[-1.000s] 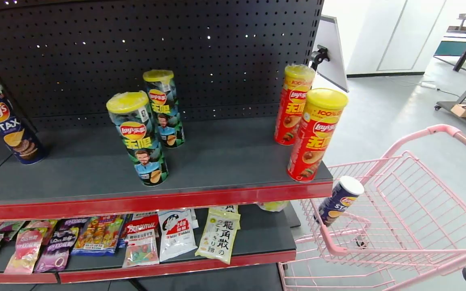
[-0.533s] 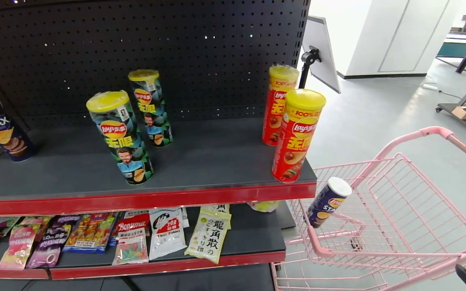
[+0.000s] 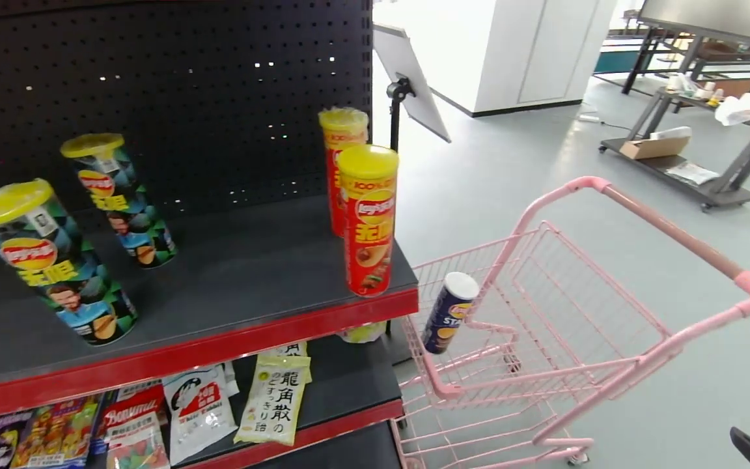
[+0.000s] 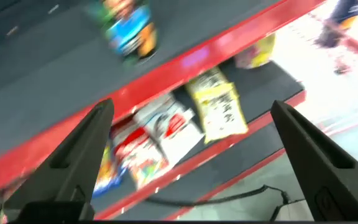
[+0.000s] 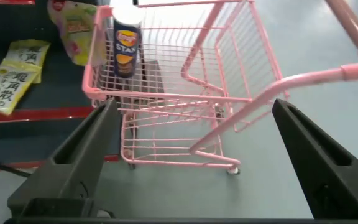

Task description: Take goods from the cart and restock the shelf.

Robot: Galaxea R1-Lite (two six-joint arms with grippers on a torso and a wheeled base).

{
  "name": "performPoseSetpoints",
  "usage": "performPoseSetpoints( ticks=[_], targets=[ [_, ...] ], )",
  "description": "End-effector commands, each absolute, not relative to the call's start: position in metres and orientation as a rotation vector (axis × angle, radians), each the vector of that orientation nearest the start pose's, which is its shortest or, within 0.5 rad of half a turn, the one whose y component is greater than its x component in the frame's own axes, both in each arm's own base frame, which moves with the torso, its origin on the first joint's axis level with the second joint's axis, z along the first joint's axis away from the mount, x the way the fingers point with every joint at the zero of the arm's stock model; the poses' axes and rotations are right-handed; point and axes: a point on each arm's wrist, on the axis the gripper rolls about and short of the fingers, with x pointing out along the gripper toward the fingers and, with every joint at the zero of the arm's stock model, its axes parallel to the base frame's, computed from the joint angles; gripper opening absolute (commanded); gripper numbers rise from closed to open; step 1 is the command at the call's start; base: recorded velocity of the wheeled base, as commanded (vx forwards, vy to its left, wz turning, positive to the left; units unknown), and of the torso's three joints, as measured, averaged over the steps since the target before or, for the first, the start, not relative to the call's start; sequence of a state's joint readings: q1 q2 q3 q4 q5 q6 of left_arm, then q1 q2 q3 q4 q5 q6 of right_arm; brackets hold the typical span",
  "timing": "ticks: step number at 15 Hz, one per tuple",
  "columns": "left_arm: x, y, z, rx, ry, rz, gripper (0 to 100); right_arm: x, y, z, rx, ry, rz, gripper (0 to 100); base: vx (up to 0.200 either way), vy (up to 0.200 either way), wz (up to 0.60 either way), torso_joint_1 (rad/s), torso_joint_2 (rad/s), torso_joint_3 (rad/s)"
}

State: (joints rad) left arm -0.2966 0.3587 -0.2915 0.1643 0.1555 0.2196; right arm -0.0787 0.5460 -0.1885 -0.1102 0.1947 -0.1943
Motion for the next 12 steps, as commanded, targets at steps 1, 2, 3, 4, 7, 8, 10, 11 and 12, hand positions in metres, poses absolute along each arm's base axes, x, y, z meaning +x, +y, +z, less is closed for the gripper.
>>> performPoseSetpoints(
  ticks=[1, 2, 3, 4, 7, 8, 10, 11, 12],
  targets=[
    [-0.004, 0.005, 0.145, 0.265, 0.187, -0.163, 100, 0.033, 0.002, 0.140, -0.159, 0.237, 0.141, 100, 0.000, 0.000, -0.60, 0.002, 0.00, 0.007],
    [-0.008, 0.006, 0.144, 0.262, 0.166, -0.163, 100, 0.034, 0.002, 0.139, -0.159, 0.240, 0.142, 100, 0.000, 0.000, 0.00, 0.000, 0.00, 0.000],
    [-0.011, 0.007, 0.142, 0.258, 0.148, -0.165, 100, 0.035, 0.002, 0.139, -0.155, 0.252, 0.143, 100, 0.000, 0.000, 0.00, 0.000, 0.00, 0.000],
    [-0.016, 0.008, 0.140, 0.251, 0.119, -0.165, 100, 0.037, 0.001, 0.139, -0.154, 0.263, 0.143, 100, 0.000, 0.000, 0.00, 0.000, 0.00, 0.000],
    [-0.025, 0.011, 0.130, 0.239, 0.064, -0.162, 100, 0.045, 0.001, 0.137, -0.143, 0.313, 0.143, 100, 0.000, 0.000, 0.00, 0.000, 0.00, 0.000],
    [-0.032, 0.013, 0.124, 0.231, 0.028, -0.156, 100, 0.049, 0.001, 0.136, -0.136, 0.339, 0.151, 100, 0.000, 0.000, 0.00, 0.000, 0.00, 0.000],
    [-0.036, 0.015, 0.113, 0.225, 0.012, -0.156, 100, 0.060, 0.000, 0.137, -0.129, 0.367, 0.160, 100, 0.000, 0.000, 0.00, 0.000, 0.00, 0.000],
    [-0.036, 0.015, 0.110, 0.224, 0.012, -0.154, 100, 0.071, 0.000, 0.142, -0.120, 0.363, 0.176, 100, 0.000, 0.000, 0.00, 0.000, 0.00, 0.000],
    [-0.037, 0.015, 0.109, 0.223, 0.009, -0.154, 100, 0.085, 0.002, 0.145, -0.103, 0.365, 0.206, 100, 0.000, 0.000, 0.00, 0.000, 0.00, 0.000]
  ],
)
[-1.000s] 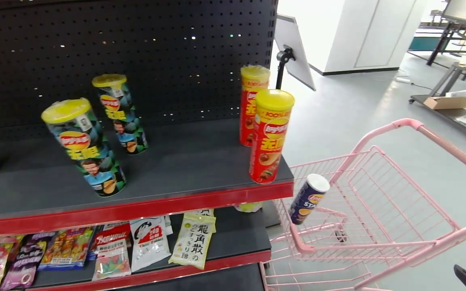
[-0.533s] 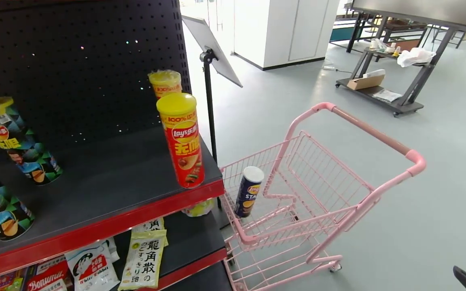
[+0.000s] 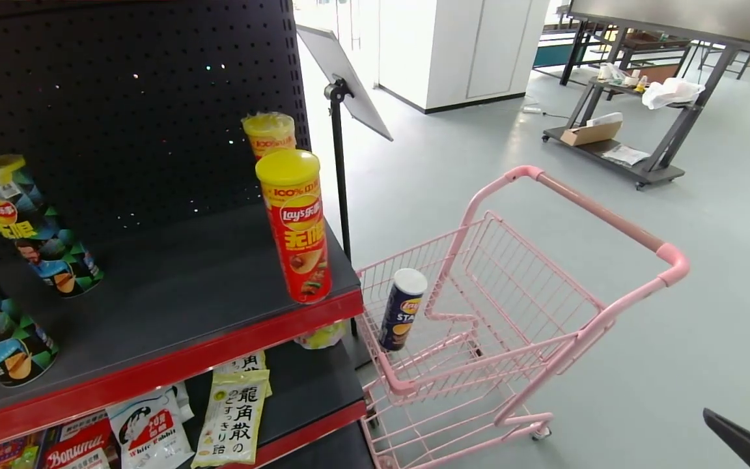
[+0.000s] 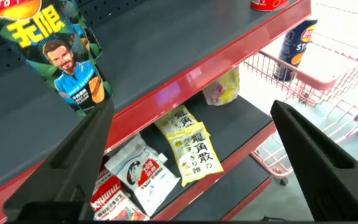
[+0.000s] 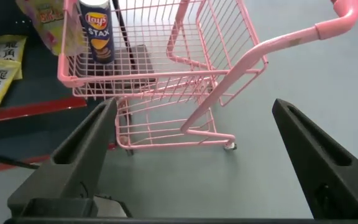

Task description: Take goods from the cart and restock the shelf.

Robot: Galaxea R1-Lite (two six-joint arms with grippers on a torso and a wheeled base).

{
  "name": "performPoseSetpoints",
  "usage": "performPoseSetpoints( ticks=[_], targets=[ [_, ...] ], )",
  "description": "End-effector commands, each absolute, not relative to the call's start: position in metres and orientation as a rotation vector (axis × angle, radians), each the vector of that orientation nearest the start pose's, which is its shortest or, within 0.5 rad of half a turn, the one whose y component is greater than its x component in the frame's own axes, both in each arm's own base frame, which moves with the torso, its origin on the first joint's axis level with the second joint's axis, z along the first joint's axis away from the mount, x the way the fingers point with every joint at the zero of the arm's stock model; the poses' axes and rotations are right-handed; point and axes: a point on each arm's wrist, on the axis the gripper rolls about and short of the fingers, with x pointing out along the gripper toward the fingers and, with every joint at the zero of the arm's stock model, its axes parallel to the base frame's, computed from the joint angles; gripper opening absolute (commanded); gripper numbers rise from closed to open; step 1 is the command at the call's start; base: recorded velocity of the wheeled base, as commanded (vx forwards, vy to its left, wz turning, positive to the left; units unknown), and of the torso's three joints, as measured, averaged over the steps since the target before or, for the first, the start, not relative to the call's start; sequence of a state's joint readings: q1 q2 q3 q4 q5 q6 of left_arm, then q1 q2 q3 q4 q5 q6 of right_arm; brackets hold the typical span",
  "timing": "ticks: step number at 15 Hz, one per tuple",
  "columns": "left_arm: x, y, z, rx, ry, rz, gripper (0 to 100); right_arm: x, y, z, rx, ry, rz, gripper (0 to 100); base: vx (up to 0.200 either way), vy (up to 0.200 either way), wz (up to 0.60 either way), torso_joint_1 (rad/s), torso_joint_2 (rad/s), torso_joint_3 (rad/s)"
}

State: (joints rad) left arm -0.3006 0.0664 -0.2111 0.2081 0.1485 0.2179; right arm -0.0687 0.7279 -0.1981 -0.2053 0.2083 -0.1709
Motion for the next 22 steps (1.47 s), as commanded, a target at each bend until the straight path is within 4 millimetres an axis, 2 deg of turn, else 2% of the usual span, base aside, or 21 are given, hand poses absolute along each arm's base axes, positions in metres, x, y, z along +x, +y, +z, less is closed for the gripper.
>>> performPoseSetpoints(
  ticks=[1, 3, 6, 8, 13, 15, 22],
  targets=[
    [-0.036, 0.015, 0.109, 0.221, 0.014, -0.151, 100, 0.098, 0.004, 0.146, -0.088, 0.358, 0.235, 100, 0.000, 0.000, 0.00, 0.000, 0.00, 0.000],
    [-0.036, 0.015, 0.107, 0.222, 0.019, -0.147, 100, 0.115, 0.009, 0.141, -0.099, 0.404, 0.277, 100, 0.000, 0.000, 0.00, 0.000, 0.00, 0.000],
    [-0.035, 0.015, 0.106, 0.224, 0.025, -0.143, 100, 0.144, 0.013, 0.147, -0.119, 0.439, 0.295, 100, 0.000, 0.000, 0.00, 0.000, 0.00, 0.000],
    [-0.034, 0.014, 0.103, 0.226, 0.036, -0.143, 100, 0.155, 0.013, 0.145, -0.117, 0.468, 0.295, 100, 0.000, 0.000, 0.60, -0.039, 0.08, 0.056],
    [-0.033, 0.015, 0.099, 0.238, 0.066, -0.114, 100, 0.203, 0.041, 0.140, -0.104, 0.467, 0.401, 100, 0.000, 0.000, 0.12, -0.141, 0.34, 0.192],
    [-0.033, 0.015, 0.098, 0.242, 0.072, -0.112, 100, 0.214, 0.045, 0.130, -0.104, 0.498, 0.411, 100, 0.000, 0.000, 0.00, -0.166, 0.37, 0.212],
    [-0.032, 0.015, 0.095, 0.246, 0.087, -0.096, 100, 0.230, 0.048, 0.120, -0.105, 0.481, 0.410, 100, 0.000, 0.000, 0.00, -0.034, 0.09, 0.053]
  ],
)
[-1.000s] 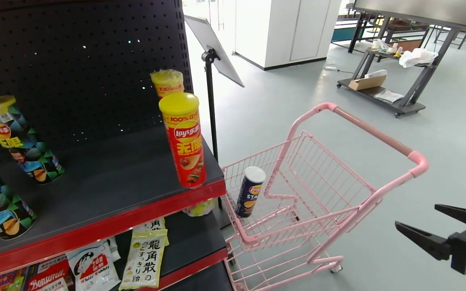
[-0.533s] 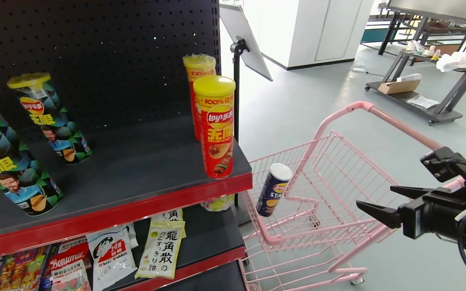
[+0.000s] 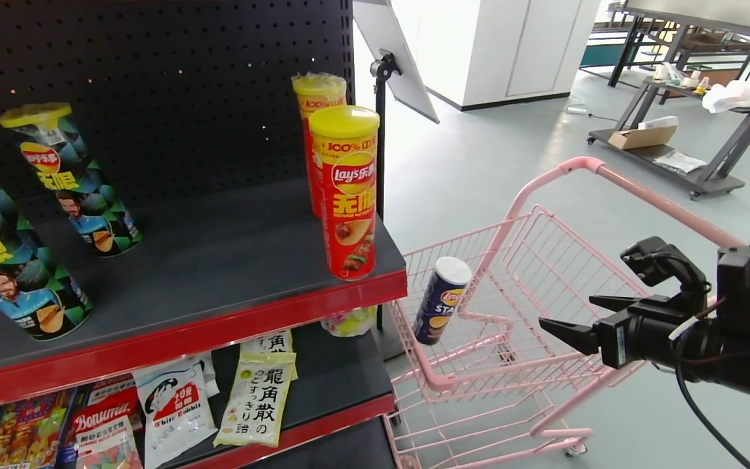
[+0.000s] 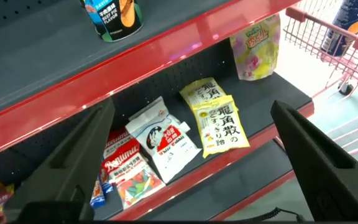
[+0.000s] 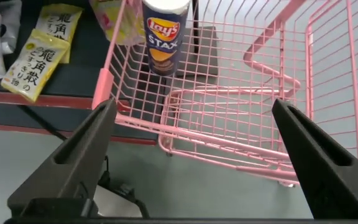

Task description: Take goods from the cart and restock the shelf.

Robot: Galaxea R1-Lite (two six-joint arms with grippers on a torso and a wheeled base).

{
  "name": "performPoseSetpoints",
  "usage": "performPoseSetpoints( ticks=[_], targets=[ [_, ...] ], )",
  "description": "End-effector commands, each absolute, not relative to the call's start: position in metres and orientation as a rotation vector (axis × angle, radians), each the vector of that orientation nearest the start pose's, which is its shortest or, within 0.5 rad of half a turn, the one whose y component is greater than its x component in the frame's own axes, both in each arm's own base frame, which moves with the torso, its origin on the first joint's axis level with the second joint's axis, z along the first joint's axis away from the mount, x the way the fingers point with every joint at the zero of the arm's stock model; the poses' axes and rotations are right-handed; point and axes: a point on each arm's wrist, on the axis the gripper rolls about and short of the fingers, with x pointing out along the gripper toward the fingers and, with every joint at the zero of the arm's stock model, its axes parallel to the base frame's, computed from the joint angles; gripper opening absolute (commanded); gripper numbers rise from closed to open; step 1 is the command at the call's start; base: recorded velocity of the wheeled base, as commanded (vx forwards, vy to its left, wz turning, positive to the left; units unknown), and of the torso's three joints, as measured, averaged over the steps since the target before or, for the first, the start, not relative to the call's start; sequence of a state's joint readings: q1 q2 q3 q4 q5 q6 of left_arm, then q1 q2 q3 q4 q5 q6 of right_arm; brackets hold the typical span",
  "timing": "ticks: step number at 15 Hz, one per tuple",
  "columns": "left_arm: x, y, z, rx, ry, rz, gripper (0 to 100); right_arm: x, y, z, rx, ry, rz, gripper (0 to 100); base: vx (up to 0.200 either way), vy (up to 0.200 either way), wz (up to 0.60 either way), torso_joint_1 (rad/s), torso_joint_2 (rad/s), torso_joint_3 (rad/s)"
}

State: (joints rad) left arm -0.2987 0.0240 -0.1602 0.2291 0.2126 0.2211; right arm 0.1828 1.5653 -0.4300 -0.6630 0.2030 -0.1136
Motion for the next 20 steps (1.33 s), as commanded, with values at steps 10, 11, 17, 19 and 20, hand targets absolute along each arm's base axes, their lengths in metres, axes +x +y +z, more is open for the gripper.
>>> performPoseSetpoints(
  ticks=[10, 11, 17, 19, 20],
  targets=[
    [-0.032, 0.015, 0.094, 0.247, 0.091, -0.095, 100, 0.270, 0.065, 0.100, -0.113, 0.441, 0.445, 100, 0.000, 0.000, 0.00, -0.163, 0.43, 0.263],
    [-0.032, 0.015, 0.094, 0.247, 0.091, -0.095, 100, 0.282, 0.069, 0.089, -0.111, 0.406, 0.445, 100, 0.000, 0.000, 0.00, -0.061, 0.21, 0.139],
    [-0.031, 0.015, 0.093, 0.249, 0.097, -0.086, 100, 0.301, 0.110, 0.060, 0.040, 0.246, 0.446, 100, 0.000, 0.000, 0.00, -0.011, 0.03, 0.024],
    [-0.031, 0.015, 0.093, 0.249, 0.098, -0.087, 100, 0.302, 0.111, 0.061, 0.049, 0.242, 0.457, 100, 0.000, 0.000, 0.00, 0.000, 0.00, 0.000],
    [-0.031, 0.015, 0.093, 0.250, 0.101, -0.085, 100, 0.304, 0.112, 0.062, 0.048, 0.236, 0.475, 100, 0.000, 0.000, 0.00, 0.000, 0.00, 0.000]
  ],
)
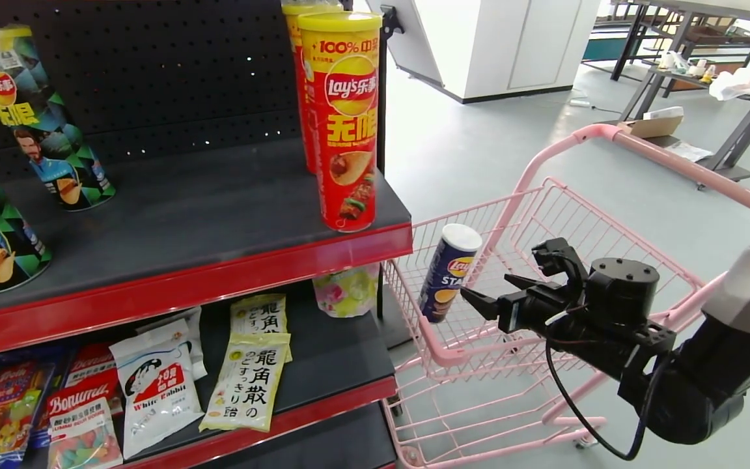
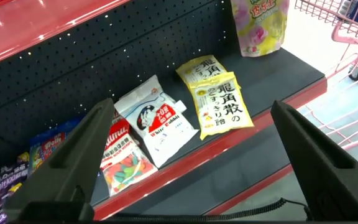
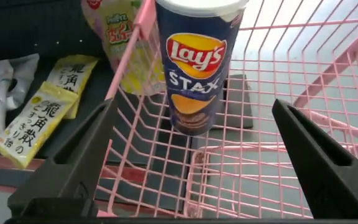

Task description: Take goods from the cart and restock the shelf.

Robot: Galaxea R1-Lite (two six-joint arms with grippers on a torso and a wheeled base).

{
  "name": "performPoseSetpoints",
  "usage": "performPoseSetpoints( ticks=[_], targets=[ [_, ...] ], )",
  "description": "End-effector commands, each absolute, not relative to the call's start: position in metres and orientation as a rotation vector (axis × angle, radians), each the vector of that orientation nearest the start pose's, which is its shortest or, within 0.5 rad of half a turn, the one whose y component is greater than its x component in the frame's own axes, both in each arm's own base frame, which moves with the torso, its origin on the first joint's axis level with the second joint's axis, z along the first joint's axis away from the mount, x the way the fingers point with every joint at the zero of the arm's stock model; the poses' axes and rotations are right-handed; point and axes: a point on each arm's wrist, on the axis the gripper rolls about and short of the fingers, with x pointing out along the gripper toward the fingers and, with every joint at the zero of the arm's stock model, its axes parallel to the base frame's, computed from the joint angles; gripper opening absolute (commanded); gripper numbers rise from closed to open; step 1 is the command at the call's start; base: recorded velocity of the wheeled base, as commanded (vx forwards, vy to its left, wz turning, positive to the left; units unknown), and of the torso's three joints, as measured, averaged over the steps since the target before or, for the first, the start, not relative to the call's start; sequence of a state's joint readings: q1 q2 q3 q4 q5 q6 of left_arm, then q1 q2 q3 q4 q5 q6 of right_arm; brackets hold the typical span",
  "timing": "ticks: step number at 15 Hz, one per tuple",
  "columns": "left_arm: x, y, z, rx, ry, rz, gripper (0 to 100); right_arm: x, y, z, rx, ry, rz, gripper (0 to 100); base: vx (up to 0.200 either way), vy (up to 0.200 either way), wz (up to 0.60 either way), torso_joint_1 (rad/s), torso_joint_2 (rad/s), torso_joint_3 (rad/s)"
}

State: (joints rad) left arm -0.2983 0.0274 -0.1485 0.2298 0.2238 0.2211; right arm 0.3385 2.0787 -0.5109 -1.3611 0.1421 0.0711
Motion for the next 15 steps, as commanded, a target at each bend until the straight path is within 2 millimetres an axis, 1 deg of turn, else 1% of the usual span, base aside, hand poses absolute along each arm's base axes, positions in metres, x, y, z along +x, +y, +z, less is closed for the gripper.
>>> performPoseSetpoints(
  ticks=[1, 2, 4, 6, 8, 9, 14, 15],
  targets=[
    [-0.031, 0.015, 0.093, 0.250, 0.101, -0.085, 100, 0.305, 0.115, 0.064, 0.043, 0.230, 0.519, 100, 0.000, 0.000, 0.00, 0.000, 0.00, 0.000],
    [-0.031, 0.015, 0.093, 0.250, 0.101, -0.085, 100, 0.307, 0.115, 0.065, 0.044, 0.224, 0.519, 100, 0.000, 0.000, 0.00, 0.000, 0.00, 0.000],
    [-0.031, 0.015, 0.093, 0.250, 0.103, -0.086, 100, 0.318, 0.114, 0.070, 0.043, 0.237, 0.503, 100, 0.000, 0.000, 0.00, 0.000, 0.00, 0.000],
    [-0.031, 0.015, 0.093, 0.250, 0.103, -0.086, 100, 0.328, 0.110, 0.080, 0.041, 0.259, 0.486, 100, 0.000, 0.000, 0.00, 0.000, 0.00, 0.000],
    [-0.031, 0.015, 0.093, 0.250, 0.103, -0.086, 100, 0.344, 0.107, 0.090, 0.046, 0.232, 0.467, 100, 0.000, 0.000, 0.00, 0.000, 0.00, 0.000],
    [-0.031, 0.015, 0.093, 0.250, 0.103, -0.086, 100, 0.349, 0.106, 0.092, 0.047, 0.228, 0.460, 100, 0.000, 0.000, 0.00, 0.000, 0.00, 0.000],
    [-0.030, 0.015, 0.094, 0.251, 0.106, -0.084, 100, 0.363, 0.109, 0.087, 0.048, 0.247, 0.460, 100, 0.000, 0.000, 0.00, 0.000, 0.00, 0.000],
    [-0.030, 0.015, 0.094, 0.251, 0.106, -0.084, 100, 0.365, 0.107, 0.087, 0.049, 0.246, 0.454, 100, 0.000, 0.000, 0.00, 0.000, 0.00, 0.000]
  ],
)
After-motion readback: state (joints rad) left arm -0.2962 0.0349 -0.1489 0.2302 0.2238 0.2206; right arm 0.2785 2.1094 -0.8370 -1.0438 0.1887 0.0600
